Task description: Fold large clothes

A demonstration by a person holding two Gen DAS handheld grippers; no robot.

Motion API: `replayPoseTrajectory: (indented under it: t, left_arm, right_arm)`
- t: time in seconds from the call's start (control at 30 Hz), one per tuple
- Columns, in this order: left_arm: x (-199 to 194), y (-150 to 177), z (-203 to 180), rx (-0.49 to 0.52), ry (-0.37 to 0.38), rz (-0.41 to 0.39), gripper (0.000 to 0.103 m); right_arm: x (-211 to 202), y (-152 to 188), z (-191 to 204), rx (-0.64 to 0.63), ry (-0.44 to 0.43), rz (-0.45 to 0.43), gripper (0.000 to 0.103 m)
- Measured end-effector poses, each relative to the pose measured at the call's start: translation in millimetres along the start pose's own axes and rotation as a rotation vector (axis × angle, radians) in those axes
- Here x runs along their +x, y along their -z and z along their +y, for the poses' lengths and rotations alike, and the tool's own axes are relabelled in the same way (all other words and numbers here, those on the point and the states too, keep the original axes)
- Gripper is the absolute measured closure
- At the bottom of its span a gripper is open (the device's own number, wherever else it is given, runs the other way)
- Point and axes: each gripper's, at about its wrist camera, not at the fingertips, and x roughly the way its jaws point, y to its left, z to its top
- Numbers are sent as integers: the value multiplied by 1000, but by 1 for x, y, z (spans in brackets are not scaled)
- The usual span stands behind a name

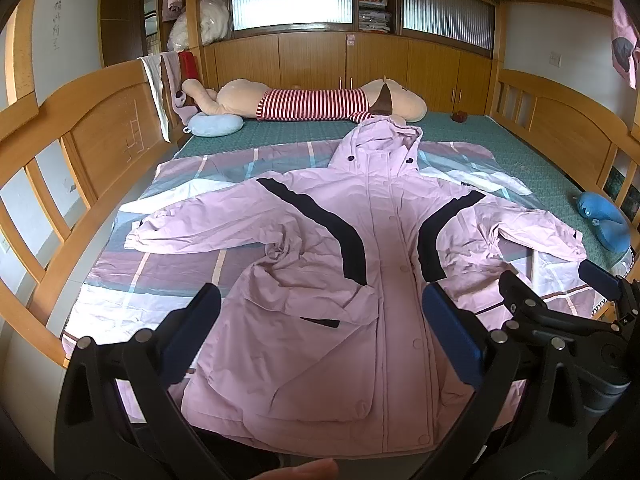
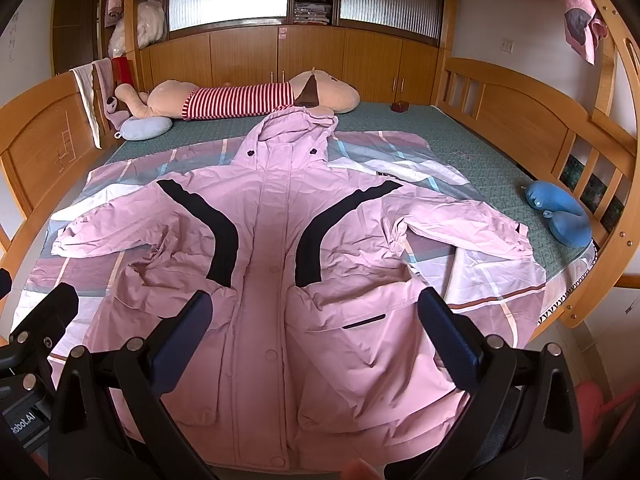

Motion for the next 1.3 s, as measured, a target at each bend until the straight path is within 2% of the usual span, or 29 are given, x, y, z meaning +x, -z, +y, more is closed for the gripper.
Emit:
replayPoseTrajectory:
  t: [0.27, 0.4, 0.53, 0.67, 0.73, 0.83, 0.9, 0.97, 1.07, 1.1, 1.13, 1.2, 1.23, 1.3]
  left_arm:
    - [6, 3, -4, 7, 5, 12, 2]
    - [14, 1, -3, -3, 9, 18, 2]
    - [38, 0, 9, -43, 17, 36, 2]
    - [69, -5, 11, -26, 25, 76, 2]
    - [85, -12, 10, -11, 0, 81, 2]
    - [113, -30, 7, 14, -54, 69, 2]
    - [128, -39, 1, 40, -60, 64, 2]
    - [150, -46, -14, 99, -62, 80, 2]
    - [180, -50, -34, 186, -35, 96, 2]
    - [190, -51, -39, 201, -29, 89, 2]
    - [204, -52, -43, 209, -25, 75, 2]
    - [228, -51, -46, 202, -20, 65, 2]
    - [244, -50, -45, 180, -19, 72, 2]
    - [266, -45, -42, 129, -38, 100, 2]
  right_arm:
    - [9, 9, -7, -7, -6, 11, 1]
    - [18, 2, -14, -8, 33, 7, 1]
    - [36, -8, -24, -44, 84, 3, 1]
    - [59, -26, -49, -35, 102, -27, 1]
    - [77, -39, -72, 11, 111, -34, 1]
    - [116, -58, -131, 155, 135, -57, 1]
    - [148, -64, -174, 263, 159, -48, 1]
    - [177, -63, -207, 331, 183, -20, 1]
    - [218, -45, -255, 419, 276, 29, 1]
    - [229, -37, -269, 471, 258, 62, 1]
    - [248, -27, -295, 604, 155, 141, 1]
    - [277, -15, -325, 777, -19, 221, 1]
    - [287, -13, -331, 806, -50, 254, 1]
    - [315, -11, -349, 832, -9, 327, 1]
